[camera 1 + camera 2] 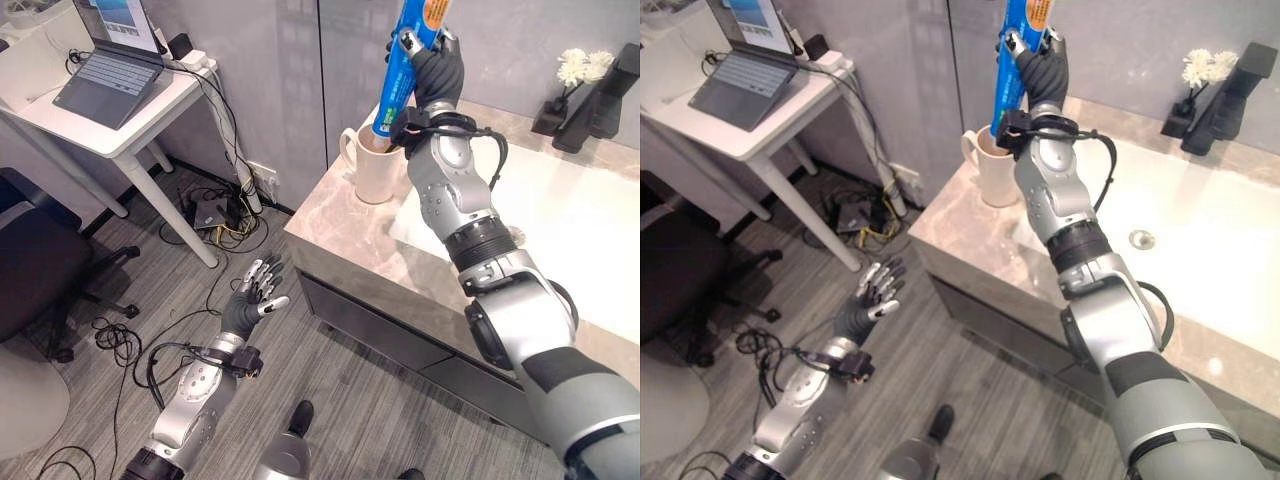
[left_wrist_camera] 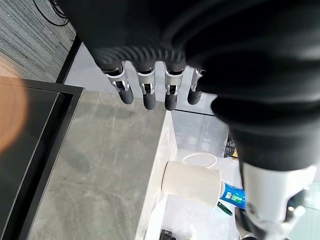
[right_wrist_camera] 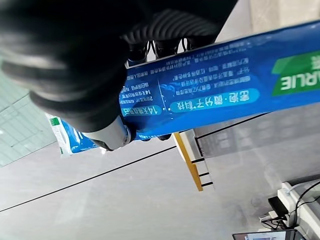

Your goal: Put brush and paste in cup on sink, flatten towel.

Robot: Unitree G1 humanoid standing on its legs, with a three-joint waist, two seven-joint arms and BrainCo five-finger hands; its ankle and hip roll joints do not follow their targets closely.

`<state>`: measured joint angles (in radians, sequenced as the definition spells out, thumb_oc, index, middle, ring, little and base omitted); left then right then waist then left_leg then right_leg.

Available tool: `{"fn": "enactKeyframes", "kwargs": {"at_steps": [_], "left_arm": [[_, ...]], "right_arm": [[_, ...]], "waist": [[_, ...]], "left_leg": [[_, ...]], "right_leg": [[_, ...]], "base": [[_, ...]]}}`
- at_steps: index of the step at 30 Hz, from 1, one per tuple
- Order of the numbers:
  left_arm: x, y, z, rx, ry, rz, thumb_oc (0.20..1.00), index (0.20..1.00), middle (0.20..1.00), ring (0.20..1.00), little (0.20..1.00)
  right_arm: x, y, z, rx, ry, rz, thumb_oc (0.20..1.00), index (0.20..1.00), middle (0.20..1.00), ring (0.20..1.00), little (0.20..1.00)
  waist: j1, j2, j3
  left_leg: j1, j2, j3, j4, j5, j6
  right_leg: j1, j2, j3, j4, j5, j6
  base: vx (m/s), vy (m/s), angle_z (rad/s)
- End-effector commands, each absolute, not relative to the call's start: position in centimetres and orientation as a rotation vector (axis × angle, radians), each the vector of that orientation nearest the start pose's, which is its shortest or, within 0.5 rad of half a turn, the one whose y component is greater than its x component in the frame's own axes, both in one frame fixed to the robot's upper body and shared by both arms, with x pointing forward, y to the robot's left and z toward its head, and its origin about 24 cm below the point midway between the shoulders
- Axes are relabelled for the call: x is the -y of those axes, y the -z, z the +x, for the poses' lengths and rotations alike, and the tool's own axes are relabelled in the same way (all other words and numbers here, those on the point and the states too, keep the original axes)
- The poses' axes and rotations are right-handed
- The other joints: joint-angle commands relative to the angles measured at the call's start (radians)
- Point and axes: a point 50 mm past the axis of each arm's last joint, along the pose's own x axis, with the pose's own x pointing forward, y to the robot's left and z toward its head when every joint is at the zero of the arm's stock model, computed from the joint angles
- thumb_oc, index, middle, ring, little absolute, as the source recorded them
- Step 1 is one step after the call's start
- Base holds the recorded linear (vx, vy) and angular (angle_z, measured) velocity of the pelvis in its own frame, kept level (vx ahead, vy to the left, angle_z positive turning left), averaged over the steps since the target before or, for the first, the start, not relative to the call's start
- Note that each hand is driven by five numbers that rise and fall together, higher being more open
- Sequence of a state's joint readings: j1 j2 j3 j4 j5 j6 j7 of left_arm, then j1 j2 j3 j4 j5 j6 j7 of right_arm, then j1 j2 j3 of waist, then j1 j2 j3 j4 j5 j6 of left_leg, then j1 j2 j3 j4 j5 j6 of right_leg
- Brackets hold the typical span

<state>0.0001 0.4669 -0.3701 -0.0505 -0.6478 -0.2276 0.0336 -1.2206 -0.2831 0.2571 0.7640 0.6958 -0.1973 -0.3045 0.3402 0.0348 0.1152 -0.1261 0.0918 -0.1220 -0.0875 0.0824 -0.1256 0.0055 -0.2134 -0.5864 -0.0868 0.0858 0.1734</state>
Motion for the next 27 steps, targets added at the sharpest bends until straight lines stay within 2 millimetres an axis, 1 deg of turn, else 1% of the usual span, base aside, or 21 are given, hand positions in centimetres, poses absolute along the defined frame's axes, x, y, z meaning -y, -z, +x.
{"fn": "enactKeyframes", "kwargs": {"at_steps": [1,5,6,7,8,14,27], "left_arm": [[-14.9,-7.9,24.2,0.174,0.351,-0.179,1.0,1.0,1.0,1.0,1.0],[-14.9,-7.9,24.2,0.174,0.35,-0.183,1.0,1.0,1.0,1.0,1.0],[-14.9,-7.9,24.2,0.174,0.348,-0.182,1.0,1.0,1.0,1.0,1.0],[-15.0,-7.9,24.2,0.175,0.346,-0.181,1.0,1.0,1.0,1.0,1.0],[-15.0,-7.9,24.2,0.176,0.345,-0.18,1.0,1.0,1.0,1.0,1.0],[-15.0,-7.9,24.2,0.174,0.343,-0.176,1.0,1.0,1.0,1.0,1.0],[-15.1,-7.9,24.1,0.173,0.334,-0.177,1.0,1.0,1.0,1.0,1.0]], "right_arm": [[10.2,-33.7,39.0,0.664,-0.088,0.33,0.2,0.2,0.2,0.2,0.2],[9.7,-33.5,39.0,0.658,-0.1,0.342,0.2,0.2,0.2,0.2,0.2],[9.6,-33.5,39.0,0.657,-0.1,0.342,0.253,0.253,0.253,0.253,0.253],[9.5,-33.3,39.0,0.653,-0.104,0.342,0.78,0.78,0.78,0.78,0.78],[9.5,-33.3,39.0,0.652,-0.103,0.344,1.0,1.0,1.0,1.0,1.0],[9.1,-33.1,38.9,0.651,-0.123,0.372,1.0,1.0,1.0,1.0,1.0],[9.3,-33.6,38.6,0.67,-0.12,0.396,1.0,1.0,1.0,1.0,1.0]], "waist": [[-0.008,-0.051,-0.015],[-0.012,-0.052,-0.014],[-0.013,-0.052,-0.014],[-0.015,-0.053,-0.014],[-0.016,-0.053,-0.014],[-0.018,-0.052,-0.014],[-0.019,-0.055,-0.016]], "left_leg": [[-0.034,-0.002,-0.027,0.005,-0.095,-0.032],[-0.03,-0.001,-0.026,0.005,-0.098,-0.031],[-0.03,-0.001,-0.025,0.005,-0.098,-0.03],[-0.028,-0.001,-0.025,0.005,-0.099,-0.03],[-0.027,-0.001,-0.025,0.005,-0.099,-0.03],[-0.025,-0.002,-0.024,0.005,-0.1,-0.029],[-0.028,-0.008,-0.024,0.005,-0.104,-0.026]], "right_leg": [[0.071,-0.063,0.05,0.024,-0.145,0.058],[0.072,-0.064,0.053,0.024,-0.145,0.057],[0.072,-0.064,0.053,0.024,-0.145,0.057],[0.073,-0.064,0.053,0.024,-0.146,0.056],[0.074,-0.064,0.053,0.024,-0.146,0.056],[0.075,-0.065,0.051,0.025,-0.146,0.057],[0.072,-0.07,0.051,0.027,-0.144,0.06]], "base": [[0.0,0.0,0.0],[0.0,0.0,0.0],[0.0,0.0,0.0],[0.0,0.0,0.0],[0.0,0.0,0.0],[0.0,0.0,0.0],[0.0,0.0,0.0]]}}
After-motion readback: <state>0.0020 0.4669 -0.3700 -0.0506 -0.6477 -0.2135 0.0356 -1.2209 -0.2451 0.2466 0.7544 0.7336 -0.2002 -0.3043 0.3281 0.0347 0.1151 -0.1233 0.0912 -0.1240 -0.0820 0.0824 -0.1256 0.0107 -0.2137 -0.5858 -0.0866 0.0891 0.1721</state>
